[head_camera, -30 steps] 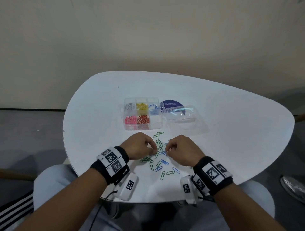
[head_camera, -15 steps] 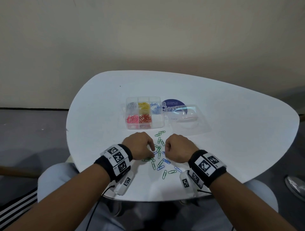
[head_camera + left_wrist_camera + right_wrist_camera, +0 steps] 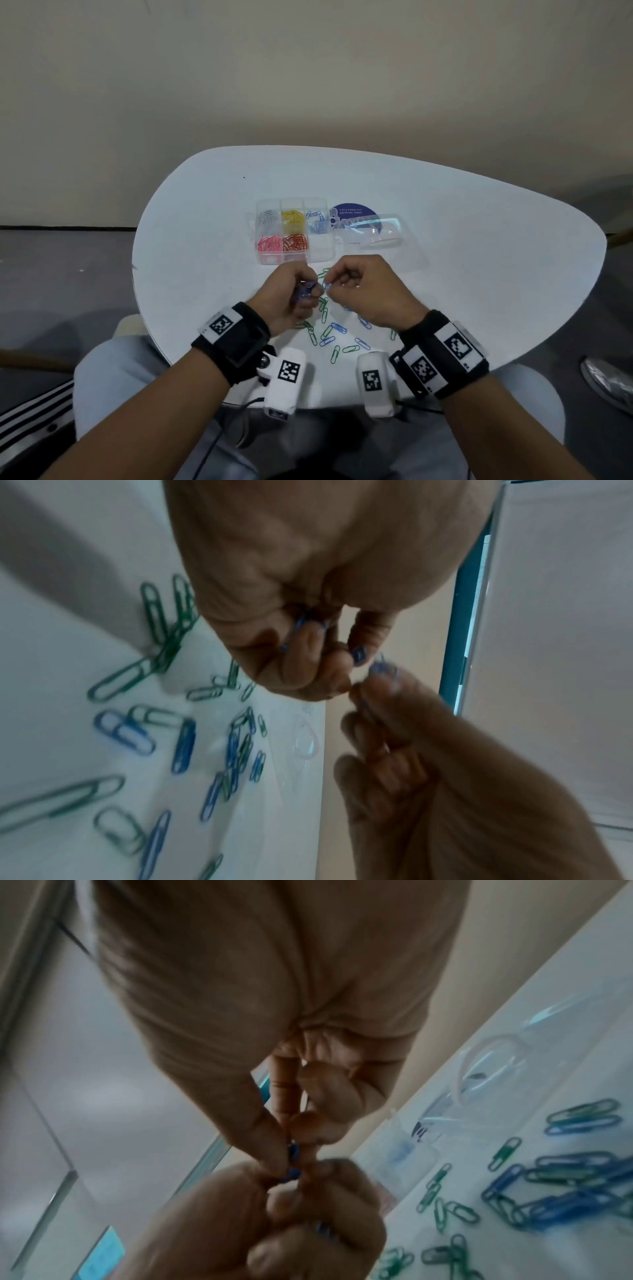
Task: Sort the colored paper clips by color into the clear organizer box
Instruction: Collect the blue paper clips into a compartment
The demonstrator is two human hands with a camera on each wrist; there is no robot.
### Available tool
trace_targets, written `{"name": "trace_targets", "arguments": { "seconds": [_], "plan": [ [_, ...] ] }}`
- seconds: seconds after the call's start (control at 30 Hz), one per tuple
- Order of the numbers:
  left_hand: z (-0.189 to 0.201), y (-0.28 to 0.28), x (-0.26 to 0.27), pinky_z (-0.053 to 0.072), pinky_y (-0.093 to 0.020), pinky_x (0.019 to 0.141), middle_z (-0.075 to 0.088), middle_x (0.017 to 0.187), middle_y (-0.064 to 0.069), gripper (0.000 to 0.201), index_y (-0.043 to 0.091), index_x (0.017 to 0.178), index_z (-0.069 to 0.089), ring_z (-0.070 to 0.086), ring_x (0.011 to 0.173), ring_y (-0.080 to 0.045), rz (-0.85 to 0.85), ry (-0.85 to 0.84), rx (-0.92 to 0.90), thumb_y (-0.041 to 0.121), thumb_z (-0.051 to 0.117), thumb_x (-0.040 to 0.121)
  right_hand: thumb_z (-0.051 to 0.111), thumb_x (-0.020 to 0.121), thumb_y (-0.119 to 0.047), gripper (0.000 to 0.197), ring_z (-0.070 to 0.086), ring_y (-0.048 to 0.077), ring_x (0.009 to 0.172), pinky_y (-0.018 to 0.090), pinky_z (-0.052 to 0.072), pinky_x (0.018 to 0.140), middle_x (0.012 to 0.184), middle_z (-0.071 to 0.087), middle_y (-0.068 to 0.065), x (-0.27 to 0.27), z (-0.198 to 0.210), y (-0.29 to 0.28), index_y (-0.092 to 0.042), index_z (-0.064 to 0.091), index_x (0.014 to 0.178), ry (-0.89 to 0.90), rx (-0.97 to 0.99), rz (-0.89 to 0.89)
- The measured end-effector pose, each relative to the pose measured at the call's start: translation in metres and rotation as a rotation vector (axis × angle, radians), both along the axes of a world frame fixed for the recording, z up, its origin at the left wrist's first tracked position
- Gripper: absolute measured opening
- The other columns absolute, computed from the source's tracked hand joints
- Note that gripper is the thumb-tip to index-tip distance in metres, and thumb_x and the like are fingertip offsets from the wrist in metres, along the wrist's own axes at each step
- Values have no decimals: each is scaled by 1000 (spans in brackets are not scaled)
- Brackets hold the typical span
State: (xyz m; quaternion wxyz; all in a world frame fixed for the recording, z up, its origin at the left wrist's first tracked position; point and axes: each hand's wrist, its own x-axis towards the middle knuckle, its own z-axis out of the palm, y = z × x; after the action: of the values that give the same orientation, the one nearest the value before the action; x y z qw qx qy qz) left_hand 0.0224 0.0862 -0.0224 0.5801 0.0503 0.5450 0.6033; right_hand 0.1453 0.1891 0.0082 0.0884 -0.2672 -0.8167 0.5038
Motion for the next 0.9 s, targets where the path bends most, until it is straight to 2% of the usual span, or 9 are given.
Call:
{"name": "trace_targets", "arguments": {
  "seconds": [0.17,0.27,0.37,0.5,0.57,0.63,0.7,0.77,0.9],
  "plan": [
    [-12,1,22,32,-15,36,57,54,0,23,8,68,53,44,37,-9,141,-154,19,10,34,80,79,77,-14,7,55,-6,51,11,43,58,70,68,-9,-11,-7,-16,-17,74,81,-56,59,4],
    [-22,-3,20,36,-15,37,52,58,-5,23,5,61,56,45,42,-12,211,-204,-23,11,40,76,78,77,-19,3,61,-2,63,16,47,65,75,72,-7,0,-12,-7,-17,75,76,-59,114,-69],
    [-24,-8,17,31,-16,36,48,61,-5,28,11,53,52,38,48,-13,203,-166,-30,11,41,78,78,77,-22,7,63,3,69,24,50,68,74,72,-7,11,-23,-1,-16,76,75,-294,245,-27],
    [-12,-16,20,26,-18,37,43,59,-6,9,6,72,52,32,46,-15,39,176,-51,4,46,78,75,77,-22,8,64,14,76,26,50,68,76,67,-6,11,-37,-9,-15,74,80,-493,363,95],
    [-9,-19,21,26,-18,39,41,52,1,16,7,66,59,30,42,-13,-133,431,-88,6,59,82,70,78,-15,12,64,14,71,25,48,63,70,67,-5,6,-39,-10,-18,68,67,-506,395,123],
    [-11,-22,19,38,-17,47,52,47,9,19,13,66,69,43,42,-5,-309,660,-85,11,70,85,68,78,-13,26,62,14,63,25,46,57,60,63,-5,2,-39,-11,-20,59,56,-533,402,141],
    [-17,-24,14,41,-18,56,57,50,14,9,16,75,77,46,46,0,-466,866,-81,19,76,83,71,77,-15,20,64,15,64,26,49,58,64,67,-3,1,-38,-12,-18,62,59,-560,405,156],
    [-20,-26,11,35,-16,53,53,46,16,4,21,82,79,42,45,0,-575,1033,-112,23,78,79,70,76,-15,10,67,16,71,28,54,64,71,70,-2,2,-37,-12,-17,67,66,-561,405,166],
    [-19,-25,16,44,-19,68,57,64,19,20,28,95,78,53,66,2,-695,1255,-189,31,80,76,70,75,-17,6,66,17,76,28,54,68,76,70,-2,10,-36,-14,-17,67,70,-554,447,177]
  ]
}}
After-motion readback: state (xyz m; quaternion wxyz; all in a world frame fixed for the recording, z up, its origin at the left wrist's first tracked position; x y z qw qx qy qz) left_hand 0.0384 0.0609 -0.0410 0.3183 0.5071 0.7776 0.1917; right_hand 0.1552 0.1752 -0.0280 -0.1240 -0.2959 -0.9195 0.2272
